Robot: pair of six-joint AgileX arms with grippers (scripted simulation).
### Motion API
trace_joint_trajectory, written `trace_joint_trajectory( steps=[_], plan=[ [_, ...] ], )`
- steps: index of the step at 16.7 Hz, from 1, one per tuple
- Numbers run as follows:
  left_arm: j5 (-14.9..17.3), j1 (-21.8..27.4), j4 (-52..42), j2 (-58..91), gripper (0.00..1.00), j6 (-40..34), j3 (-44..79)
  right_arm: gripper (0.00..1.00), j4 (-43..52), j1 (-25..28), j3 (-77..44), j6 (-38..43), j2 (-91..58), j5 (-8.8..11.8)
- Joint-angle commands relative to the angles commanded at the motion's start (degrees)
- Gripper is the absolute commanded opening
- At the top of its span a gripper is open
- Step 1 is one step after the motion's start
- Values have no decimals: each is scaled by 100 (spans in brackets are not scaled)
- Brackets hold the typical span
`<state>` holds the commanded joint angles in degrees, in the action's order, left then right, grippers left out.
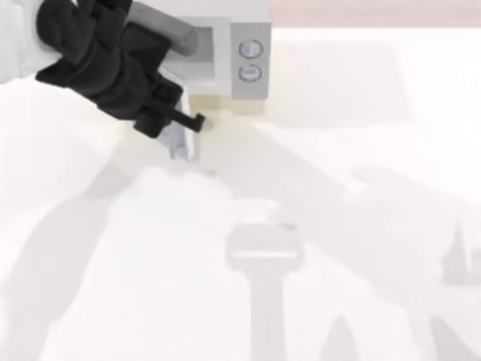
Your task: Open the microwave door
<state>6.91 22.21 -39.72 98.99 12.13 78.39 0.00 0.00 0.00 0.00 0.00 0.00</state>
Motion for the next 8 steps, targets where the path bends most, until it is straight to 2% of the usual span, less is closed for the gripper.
trace_joint_trajectory(
  steps=[8],
  plan=[
    [42, 30, -3, 9, 0, -28, -21, 100, 0, 0, 0, 0, 0, 0]
  ],
)
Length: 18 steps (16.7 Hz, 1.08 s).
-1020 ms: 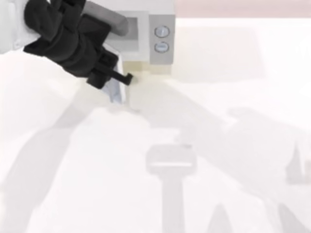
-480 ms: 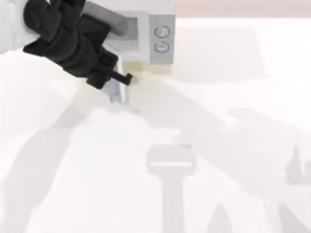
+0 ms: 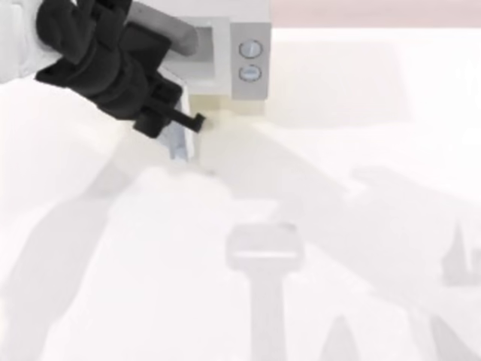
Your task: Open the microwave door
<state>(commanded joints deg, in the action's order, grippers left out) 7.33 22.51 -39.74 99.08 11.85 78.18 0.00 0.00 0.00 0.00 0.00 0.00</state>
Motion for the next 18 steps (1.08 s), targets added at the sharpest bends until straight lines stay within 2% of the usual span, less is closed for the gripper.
trace_joint_trajectory(
  steps=[8, 18],
  plan=[
    [340, -300, -91, -207, 0, 718, -195, 100, 0, 0, 0, 0, 0, 0],
    [342, -302, -90, -210, 0, 723, -195, 100, 0, 0, 0, 0, 0, 0]
  ],
)
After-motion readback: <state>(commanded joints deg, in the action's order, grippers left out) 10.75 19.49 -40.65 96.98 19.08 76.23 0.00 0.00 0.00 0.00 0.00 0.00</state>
